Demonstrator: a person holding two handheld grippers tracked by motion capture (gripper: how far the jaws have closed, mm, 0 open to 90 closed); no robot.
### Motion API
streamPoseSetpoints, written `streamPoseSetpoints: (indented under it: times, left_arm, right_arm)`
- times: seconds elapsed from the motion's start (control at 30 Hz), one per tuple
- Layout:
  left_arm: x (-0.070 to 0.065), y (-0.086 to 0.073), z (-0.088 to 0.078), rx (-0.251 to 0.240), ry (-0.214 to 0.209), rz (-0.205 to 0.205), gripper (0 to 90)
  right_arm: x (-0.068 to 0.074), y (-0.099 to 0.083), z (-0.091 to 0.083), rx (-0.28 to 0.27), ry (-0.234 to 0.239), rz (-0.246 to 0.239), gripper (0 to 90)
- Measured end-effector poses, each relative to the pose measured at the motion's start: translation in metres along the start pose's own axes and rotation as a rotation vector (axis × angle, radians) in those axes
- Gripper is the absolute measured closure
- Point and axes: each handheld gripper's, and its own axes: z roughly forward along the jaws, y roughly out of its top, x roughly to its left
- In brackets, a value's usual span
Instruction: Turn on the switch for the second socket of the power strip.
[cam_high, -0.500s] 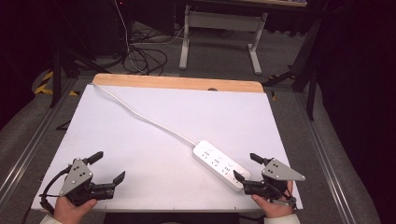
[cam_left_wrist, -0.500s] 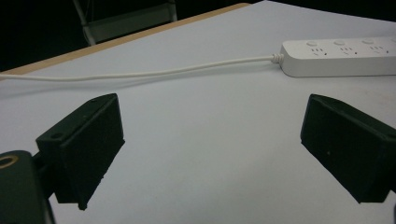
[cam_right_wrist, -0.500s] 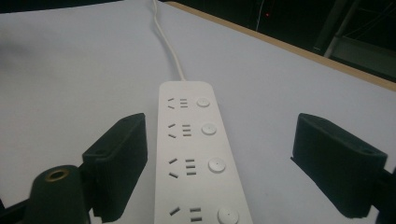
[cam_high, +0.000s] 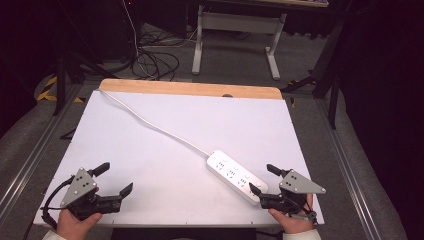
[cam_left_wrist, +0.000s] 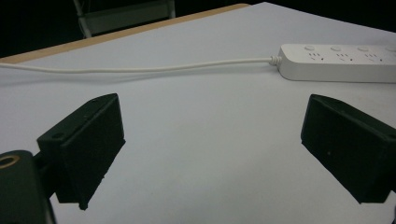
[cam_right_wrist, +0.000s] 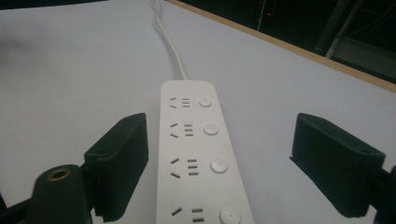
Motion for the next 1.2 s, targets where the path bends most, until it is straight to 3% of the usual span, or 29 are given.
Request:
streamPoseSetpoints:
  times: [0.1, 0.3, 0.43, 0.57, 0.63, 1.2]
  left_arm:
    - [-0.001, 0.000, 0.000, -0.006, 0.005, -0.001, 6.5]
    - [-0.002, 0.000, 0.000, -0.008, 0.036, 0.041, 6.4]
    - [-0.002, -0.001, 0.000, -0.006, 0.034, 0.043, 6.5]
    - [-0.003, 0.000, 0.001, -0.004, 0.040, 0.047, 6.6]
    - [-0.003, 0.000, 0.000, -0.004, 0.043, 0.049, 6.6]
    - [-0.002, -0.001, 0.001, 0.005, 0.044, 0.054, 6.6]
  right_arm:
    - [0.000, 0.000, 0.000, 0.000, 0.002, 0.000, 19.7]
    - [0.001, 0.002, -0.001, 0.000, -0.002, -0.006, 20.9]
    - [0.001, 0.004, 0.000, 0.009, -0.007, -0.018, 22.7]
    - [-0.001, 0.009, -0.001, 0.009, -0.002, -0.013, 28.7]
    - [-0.003, 0.012, -0.001, 0.012, 0.009, -0.012, 36.0]
    - [-0.011, 0.041, 0.016, 0.056, 0.016, 0.008, 40.5]
